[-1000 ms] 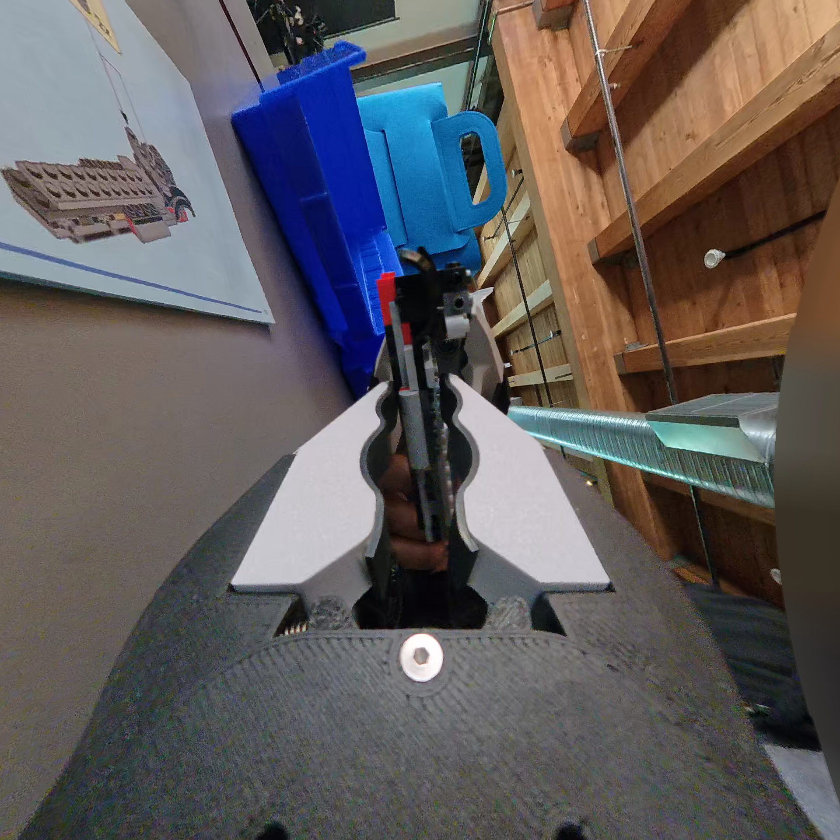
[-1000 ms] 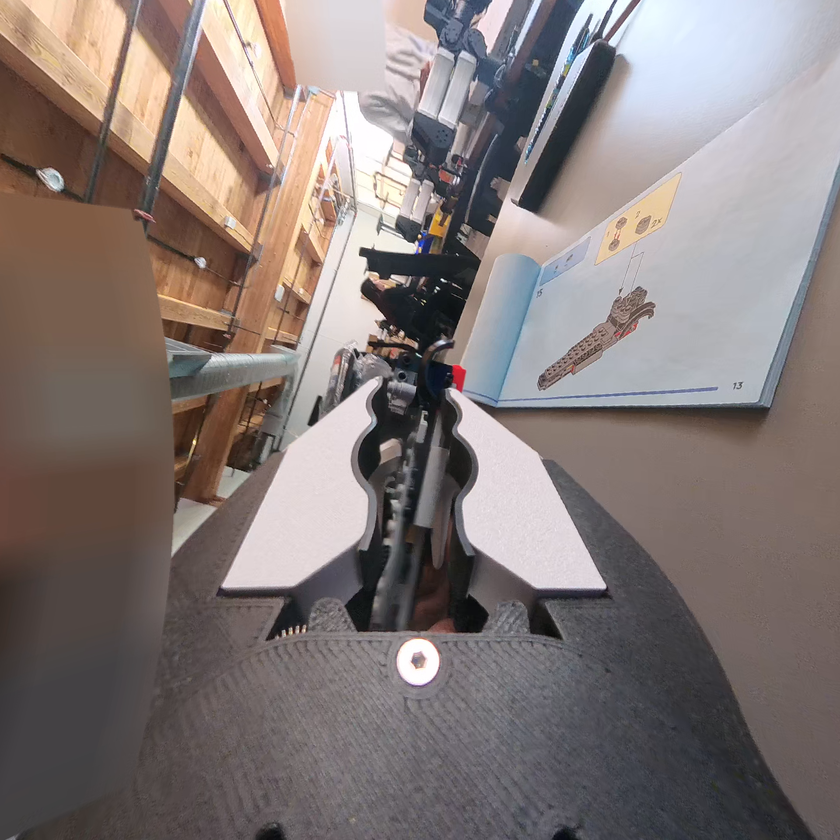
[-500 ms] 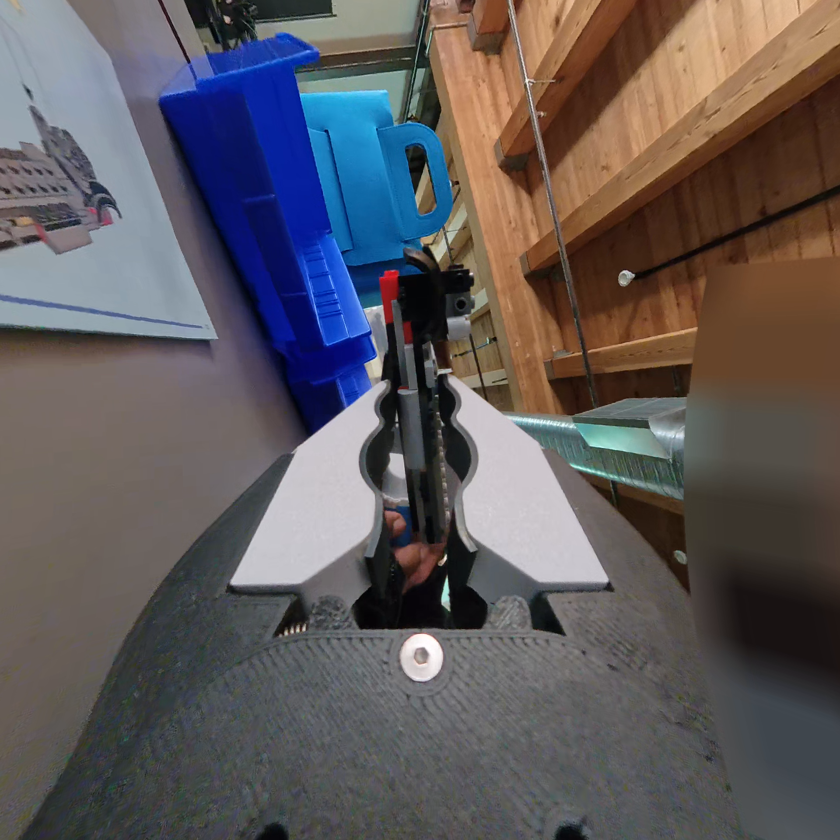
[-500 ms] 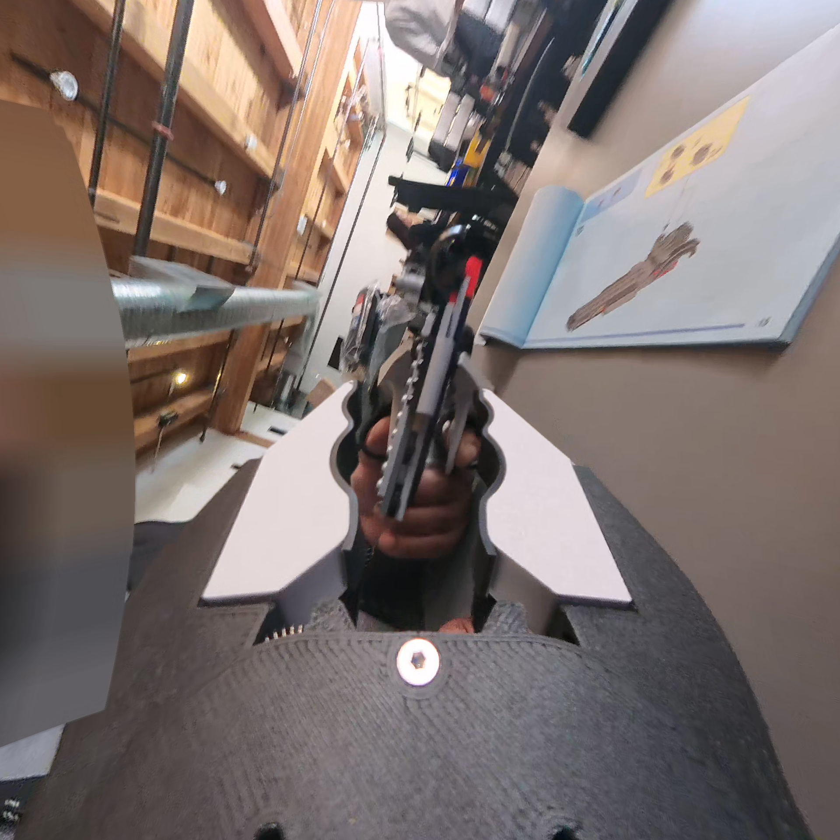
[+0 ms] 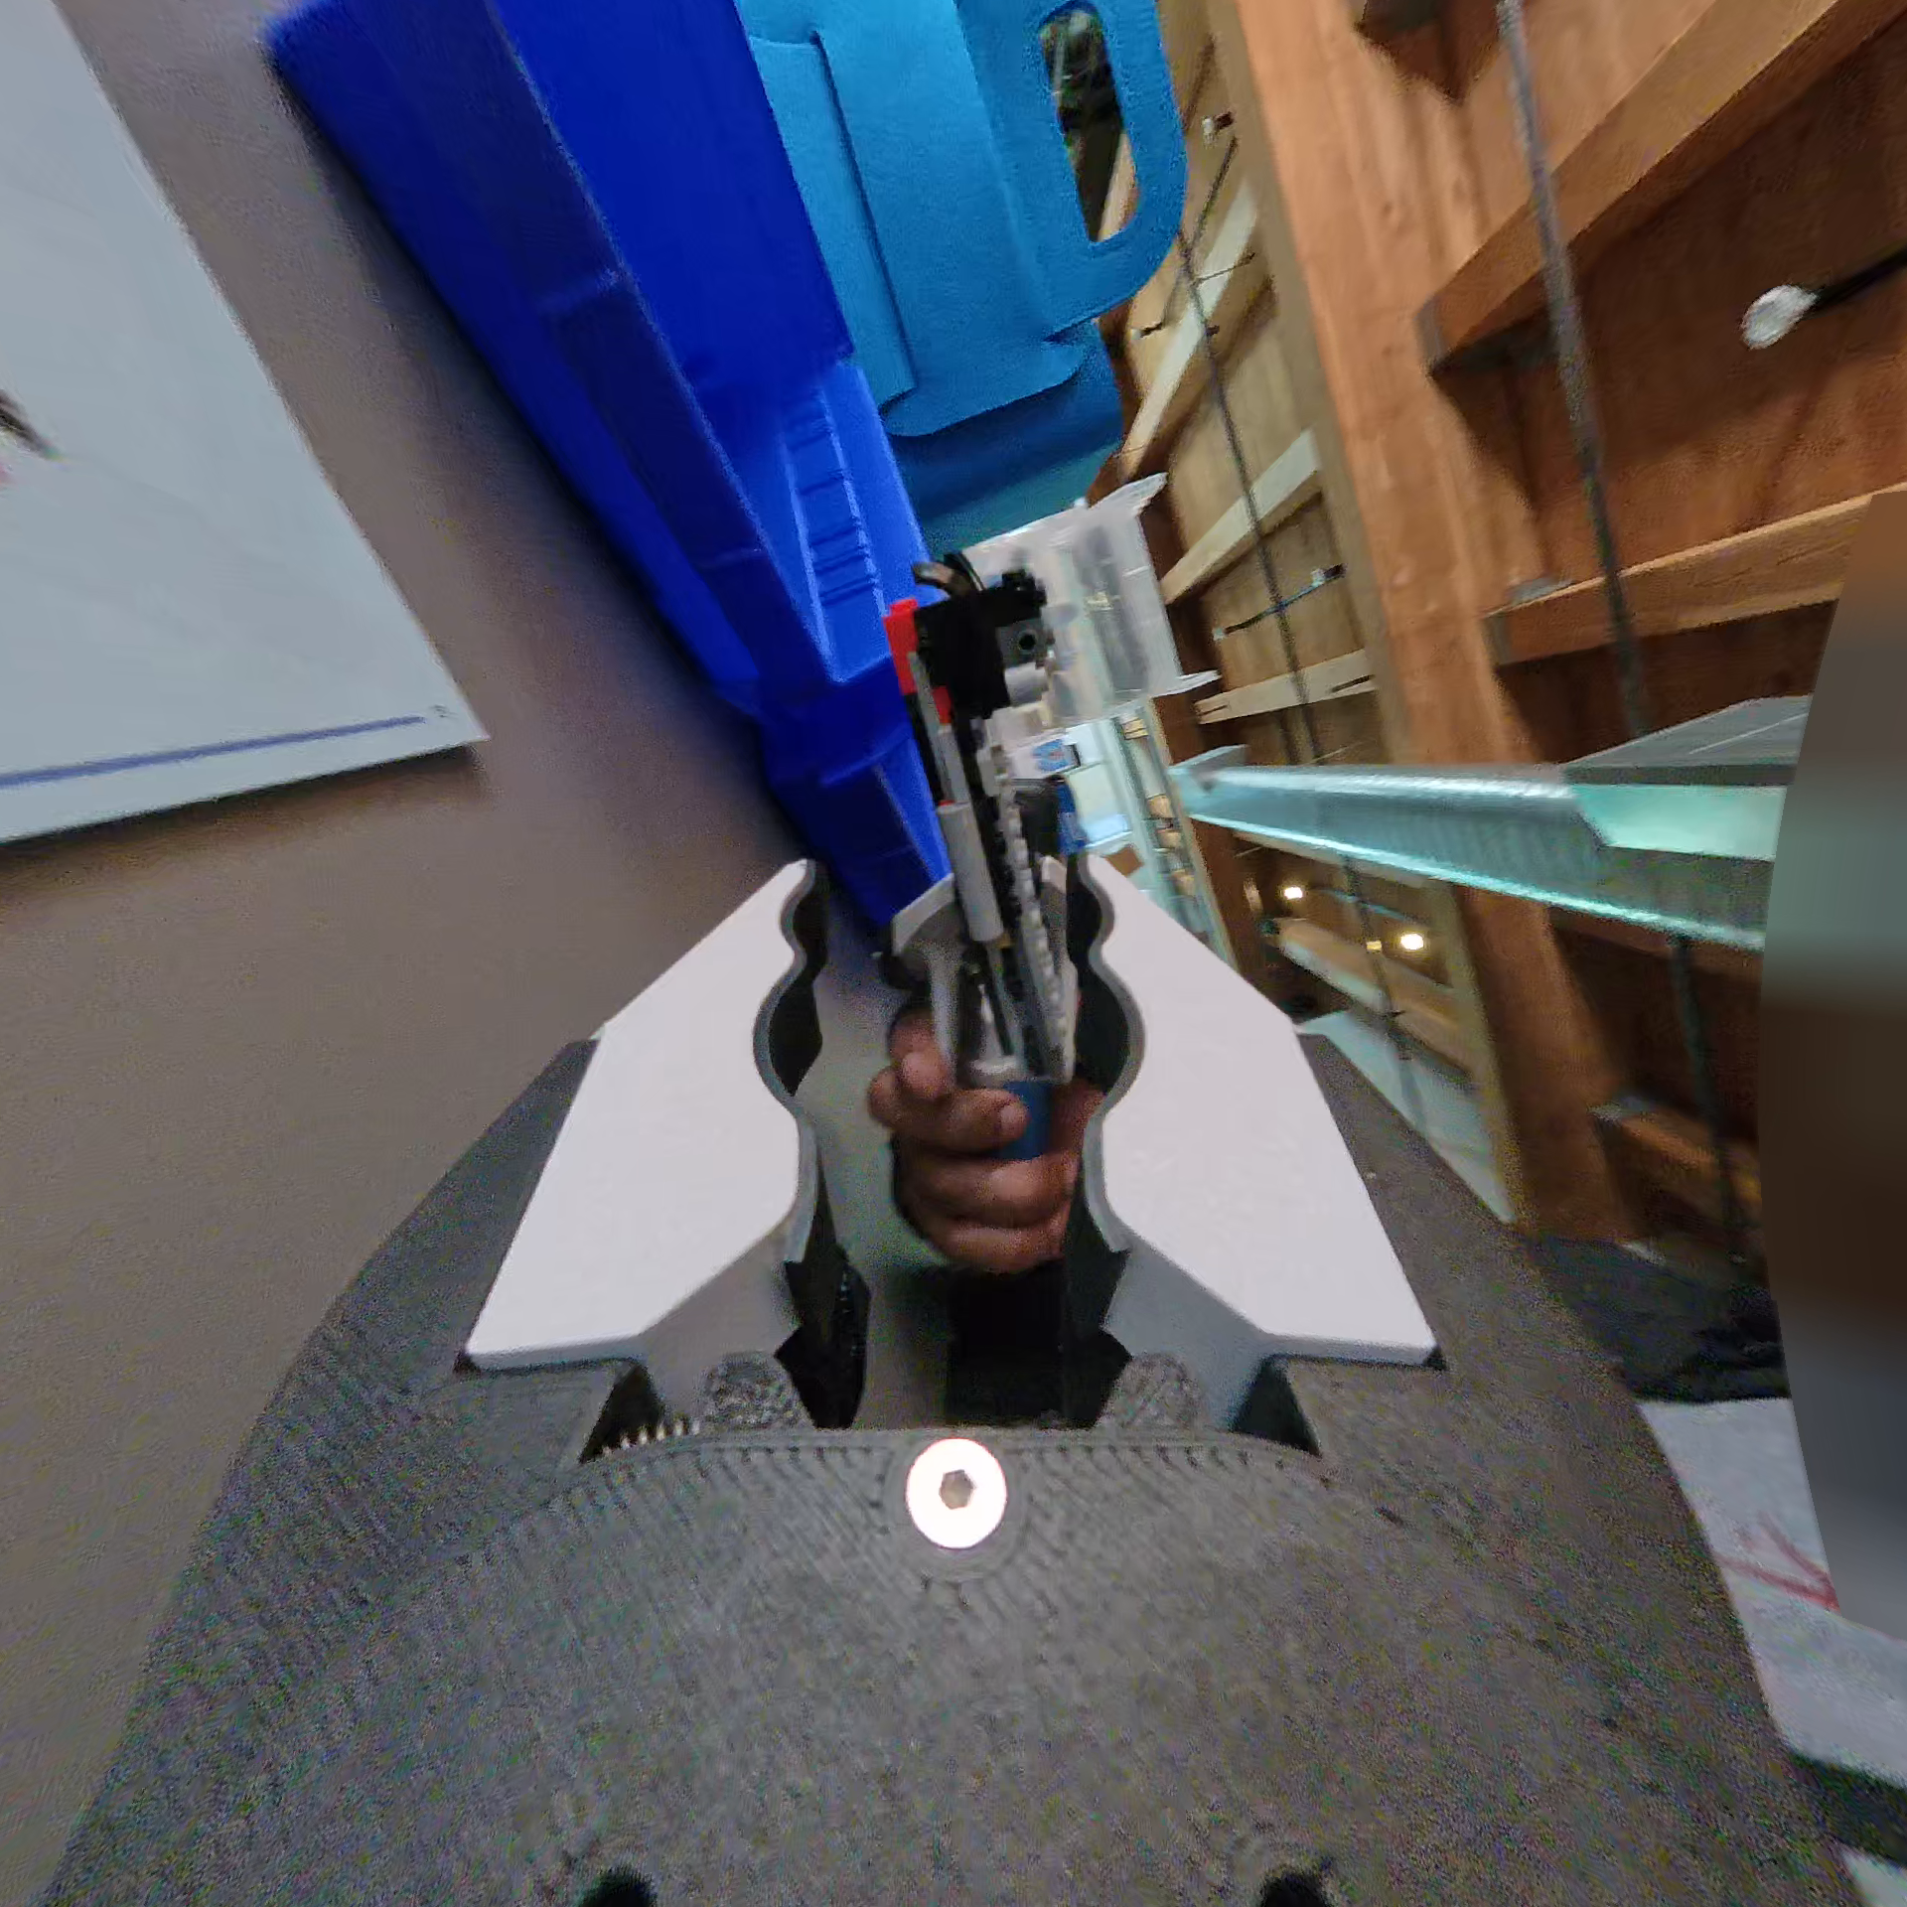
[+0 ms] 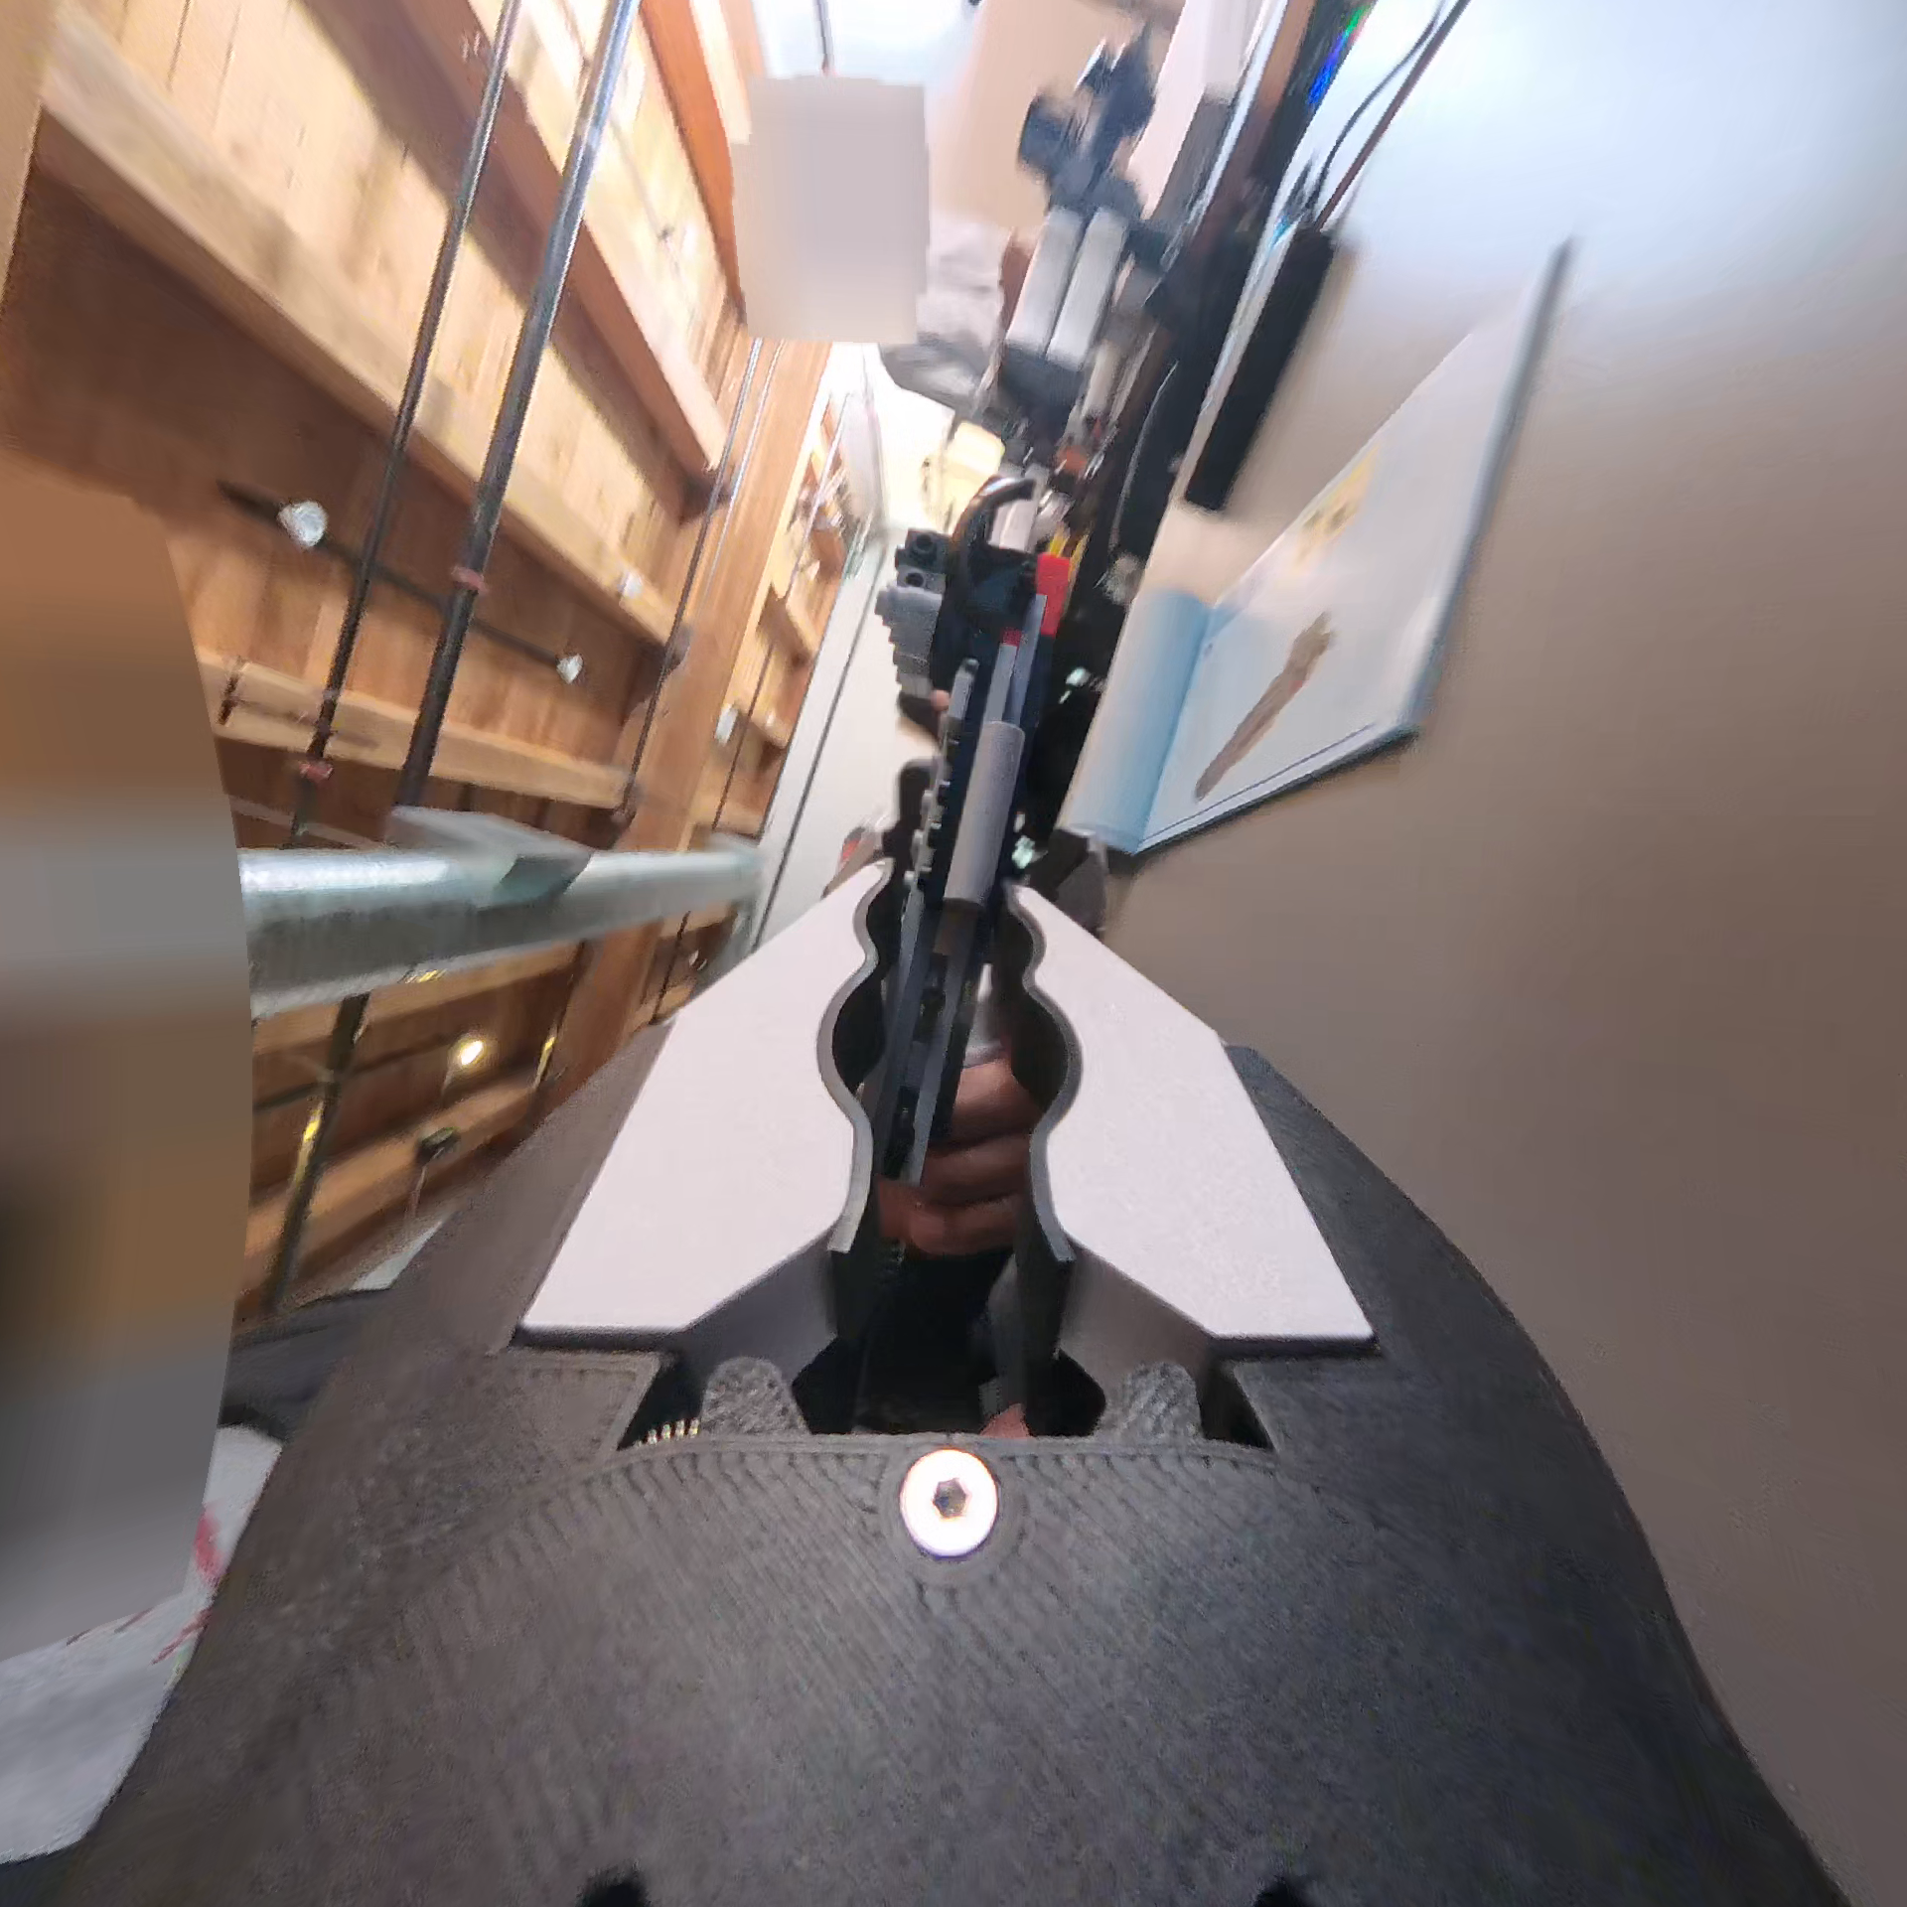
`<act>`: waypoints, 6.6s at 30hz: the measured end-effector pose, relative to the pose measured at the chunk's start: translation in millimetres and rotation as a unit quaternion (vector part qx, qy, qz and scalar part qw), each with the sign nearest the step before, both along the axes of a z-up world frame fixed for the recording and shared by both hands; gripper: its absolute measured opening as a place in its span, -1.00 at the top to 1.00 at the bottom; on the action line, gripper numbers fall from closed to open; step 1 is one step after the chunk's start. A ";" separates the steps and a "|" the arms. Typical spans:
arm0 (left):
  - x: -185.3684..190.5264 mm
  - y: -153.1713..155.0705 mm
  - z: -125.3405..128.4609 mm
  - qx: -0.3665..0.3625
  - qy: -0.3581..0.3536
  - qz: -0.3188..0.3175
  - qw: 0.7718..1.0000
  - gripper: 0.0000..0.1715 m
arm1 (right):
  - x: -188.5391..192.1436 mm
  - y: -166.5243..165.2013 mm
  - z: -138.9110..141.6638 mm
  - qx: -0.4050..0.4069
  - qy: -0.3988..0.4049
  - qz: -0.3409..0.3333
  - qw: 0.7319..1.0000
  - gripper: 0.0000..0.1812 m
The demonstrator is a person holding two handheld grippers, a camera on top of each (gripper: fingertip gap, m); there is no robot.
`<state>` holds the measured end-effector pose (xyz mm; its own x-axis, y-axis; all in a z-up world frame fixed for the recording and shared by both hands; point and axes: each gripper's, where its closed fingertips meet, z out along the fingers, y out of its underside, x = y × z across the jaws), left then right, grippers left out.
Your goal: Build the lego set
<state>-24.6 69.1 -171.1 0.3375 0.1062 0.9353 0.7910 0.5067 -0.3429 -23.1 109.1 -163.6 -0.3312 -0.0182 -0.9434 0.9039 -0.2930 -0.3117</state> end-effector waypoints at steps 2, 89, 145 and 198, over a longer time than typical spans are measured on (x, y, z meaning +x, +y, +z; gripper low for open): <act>2.7 -16.7 -7.9 -0.060 0.021 0.014 0.998 0.45 | -1.5 9.8 -4.4 0.010 -0.002 -0.013 1.000 0.81; -24.7 115.1 1.7 -0.440 0.343 -0.246 0.793 0.90 | 12.8 82.2 -30.2 -0.044 -0.109 -0.160 0.980 0.80; 0.4 114.1 -13.8 0.014 -0.083 -0.160 0.984 0.47 | 12.1 72.1 -20.2 -0.077 -0.096 -0.143 0.982 0.80; 17.9 92.1 -19.5 0.002 -0.089 -0.160 0.983 0.64 | 21.5 36.1 -28.1 -0.040 -0.114 -0.059 0.991 0.80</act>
<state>-6.6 161.1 -190.6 0.1831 0.0177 0.9829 0.9576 0.2232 -0.1824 -1.6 145.1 -191.7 -0.1131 -0.0707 -0.9911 0.9063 -0.4162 -0.0737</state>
